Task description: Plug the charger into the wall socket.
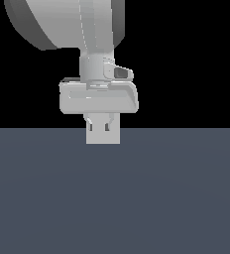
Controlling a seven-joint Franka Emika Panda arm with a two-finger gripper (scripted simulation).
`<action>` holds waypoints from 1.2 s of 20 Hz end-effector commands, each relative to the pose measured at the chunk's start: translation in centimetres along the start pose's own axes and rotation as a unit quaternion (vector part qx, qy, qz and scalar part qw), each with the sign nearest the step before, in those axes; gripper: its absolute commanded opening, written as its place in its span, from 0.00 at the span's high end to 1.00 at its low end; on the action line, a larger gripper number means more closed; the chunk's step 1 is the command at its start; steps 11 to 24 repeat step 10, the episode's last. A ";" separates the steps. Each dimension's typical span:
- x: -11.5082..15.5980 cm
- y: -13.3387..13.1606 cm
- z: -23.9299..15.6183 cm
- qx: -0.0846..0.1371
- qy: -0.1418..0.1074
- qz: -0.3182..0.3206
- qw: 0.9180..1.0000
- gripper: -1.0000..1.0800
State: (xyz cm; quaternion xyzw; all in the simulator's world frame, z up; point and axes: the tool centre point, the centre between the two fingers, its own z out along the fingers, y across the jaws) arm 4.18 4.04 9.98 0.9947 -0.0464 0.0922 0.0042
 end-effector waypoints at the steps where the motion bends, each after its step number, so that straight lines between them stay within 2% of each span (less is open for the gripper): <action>1: 0.8 0.0 0.1 0.000 0.000 0.000 1.000 1.00; 8: 2.0 0.0 0.4 0.000 0.000 0.000 1.000 1.00; 24: 2.0 0.0 0.4 0.000 0.000 0.000 1.000 1.00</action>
